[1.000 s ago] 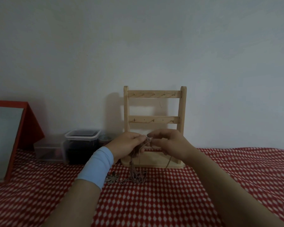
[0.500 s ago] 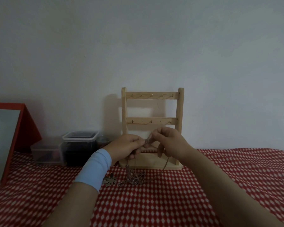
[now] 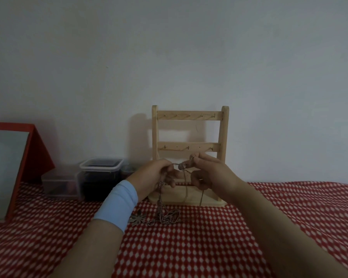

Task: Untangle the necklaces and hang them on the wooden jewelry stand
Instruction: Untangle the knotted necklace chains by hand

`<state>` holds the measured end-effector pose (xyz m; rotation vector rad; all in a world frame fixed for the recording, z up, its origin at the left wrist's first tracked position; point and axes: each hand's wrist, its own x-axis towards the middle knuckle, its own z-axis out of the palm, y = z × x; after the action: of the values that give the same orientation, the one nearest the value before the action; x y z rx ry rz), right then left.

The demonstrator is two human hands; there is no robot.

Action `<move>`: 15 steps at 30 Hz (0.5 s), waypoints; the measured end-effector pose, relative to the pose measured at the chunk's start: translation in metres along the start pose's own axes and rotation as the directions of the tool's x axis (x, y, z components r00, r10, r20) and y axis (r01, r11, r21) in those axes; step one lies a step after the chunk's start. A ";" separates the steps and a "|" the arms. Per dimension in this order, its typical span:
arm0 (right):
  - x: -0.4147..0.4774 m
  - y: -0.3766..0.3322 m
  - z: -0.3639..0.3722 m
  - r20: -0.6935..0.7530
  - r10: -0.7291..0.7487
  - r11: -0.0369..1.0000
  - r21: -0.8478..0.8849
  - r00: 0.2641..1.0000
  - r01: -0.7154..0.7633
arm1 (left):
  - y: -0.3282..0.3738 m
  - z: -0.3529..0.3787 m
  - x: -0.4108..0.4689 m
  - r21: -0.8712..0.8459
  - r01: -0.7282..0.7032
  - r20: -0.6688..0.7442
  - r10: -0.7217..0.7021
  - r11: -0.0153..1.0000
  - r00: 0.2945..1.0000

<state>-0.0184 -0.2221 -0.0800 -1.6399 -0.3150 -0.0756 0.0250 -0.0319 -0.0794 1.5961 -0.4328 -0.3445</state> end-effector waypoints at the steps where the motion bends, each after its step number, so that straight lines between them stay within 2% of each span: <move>1: 0.000 0.000 0.002 -0.004 -0.004 1.000 -0.005 1.000 0.004 | 0.000 0.000 0.000 0.013 -0.007 0.008 0.006 1.000 1.000; 5: -0.001 -0.002 0.006 -0.002 -0.053 0.997 -0.065 0.999 0.052 | -0.001 0.003 0.000 0.314 -0.057 -0.034 0.072 0.948 0.997; 7: -0.001 -0.004 0.007 -0.020 -0.068 0.995 -0.074 0.998 0.066 | -0.004 0.006 0.000 0.379 -0.118 -0.033 0.141 0.918 0.989; 10: 0.002 -0.005 0.008 -0.102 -0.066 0.996 -0.070 0.993 0.059 | -0.003 0.012 -0.001 0.332 -0.227 -0.076 0.265 0.916 0.961; 13: 0.004 -0.005 0.004 -0.205 -0.050 0.997 -0.069 0.977 0.036 | -0.001 0.011 -0.003 0.287 -0.252 -0.109 0.293 0.924 0.950; 15: 0.004 -0.004 0.003 -0.210 -0.048 0.997 -0.072 0.977 0.033 | 0.000 0.009 -0.003 0.293 -0.253 -0.092 0.290 0.922 0.953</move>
<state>-0.0163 -0.2181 -0.0756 -1.6763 -0.1842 -0.2928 0.0177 -0.0386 -0.0800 1.7916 -0.6121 0.0400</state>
